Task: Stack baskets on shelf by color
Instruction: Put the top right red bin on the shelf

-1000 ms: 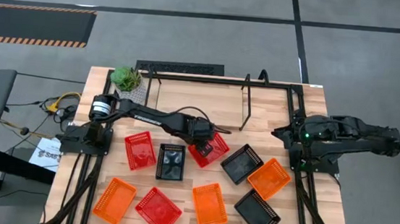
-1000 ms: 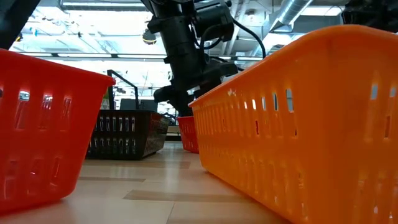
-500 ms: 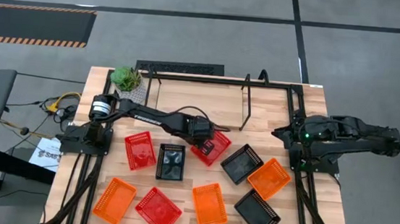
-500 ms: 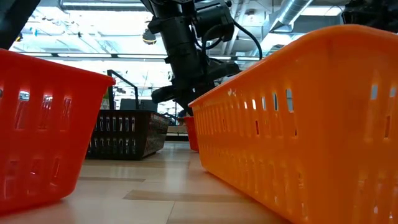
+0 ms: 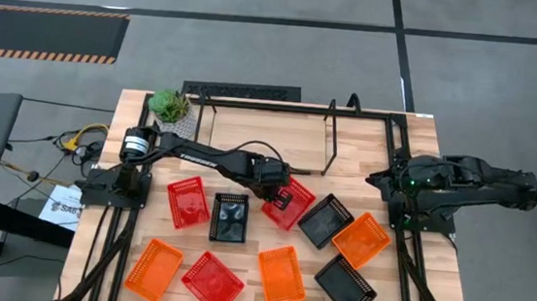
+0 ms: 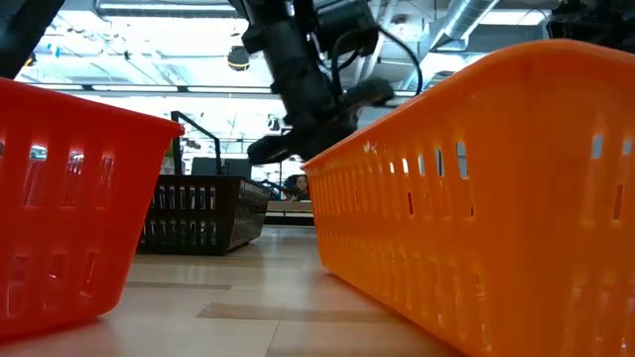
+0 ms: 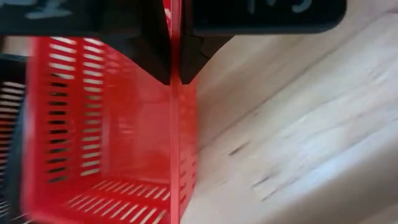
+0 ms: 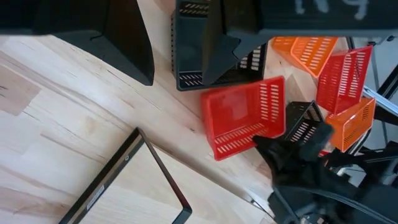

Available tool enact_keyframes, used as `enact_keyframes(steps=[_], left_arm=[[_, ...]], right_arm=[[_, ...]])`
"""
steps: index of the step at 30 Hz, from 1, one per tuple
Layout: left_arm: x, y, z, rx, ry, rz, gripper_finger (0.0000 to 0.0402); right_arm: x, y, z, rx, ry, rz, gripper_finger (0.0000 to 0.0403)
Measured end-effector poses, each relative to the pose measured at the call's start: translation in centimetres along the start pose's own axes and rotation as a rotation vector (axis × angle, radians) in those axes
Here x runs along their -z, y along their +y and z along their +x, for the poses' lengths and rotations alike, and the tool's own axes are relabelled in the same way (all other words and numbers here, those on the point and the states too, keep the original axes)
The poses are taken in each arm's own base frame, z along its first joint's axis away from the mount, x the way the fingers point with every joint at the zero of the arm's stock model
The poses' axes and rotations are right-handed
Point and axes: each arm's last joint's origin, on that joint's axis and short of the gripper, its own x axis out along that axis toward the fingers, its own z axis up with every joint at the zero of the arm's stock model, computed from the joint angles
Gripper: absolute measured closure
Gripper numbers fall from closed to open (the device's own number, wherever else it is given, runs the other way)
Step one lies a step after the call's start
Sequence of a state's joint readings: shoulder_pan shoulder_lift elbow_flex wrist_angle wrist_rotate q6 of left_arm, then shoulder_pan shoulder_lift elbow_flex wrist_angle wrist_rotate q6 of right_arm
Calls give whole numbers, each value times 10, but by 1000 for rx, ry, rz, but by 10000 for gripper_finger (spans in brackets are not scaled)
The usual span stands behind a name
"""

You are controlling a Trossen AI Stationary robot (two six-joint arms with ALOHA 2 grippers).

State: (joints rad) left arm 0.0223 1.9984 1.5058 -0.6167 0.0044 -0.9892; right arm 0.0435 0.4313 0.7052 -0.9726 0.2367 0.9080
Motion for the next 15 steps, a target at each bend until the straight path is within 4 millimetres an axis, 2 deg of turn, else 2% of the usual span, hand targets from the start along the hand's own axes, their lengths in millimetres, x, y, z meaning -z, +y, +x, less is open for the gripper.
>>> enact_keyframes(steps=[4, 8, 12, 15], left_arm=[[-12, -13, -18, 4, -48, -7, 400], [-32, -22, -46, -34, -152, -28, 401], [-50, -21, -67, -104, -235, -41, 401], [-63, -14, -73, -138, -294, -70, 401]], right_arm=[[0, 0, 0, 3, 2, -3, 244], [0, 0, 0, 3, 2, -17, 243], [0, 0, 0, 3, 2, -28, 244], [0, 0, 0, 3, 2, -31, 243]])
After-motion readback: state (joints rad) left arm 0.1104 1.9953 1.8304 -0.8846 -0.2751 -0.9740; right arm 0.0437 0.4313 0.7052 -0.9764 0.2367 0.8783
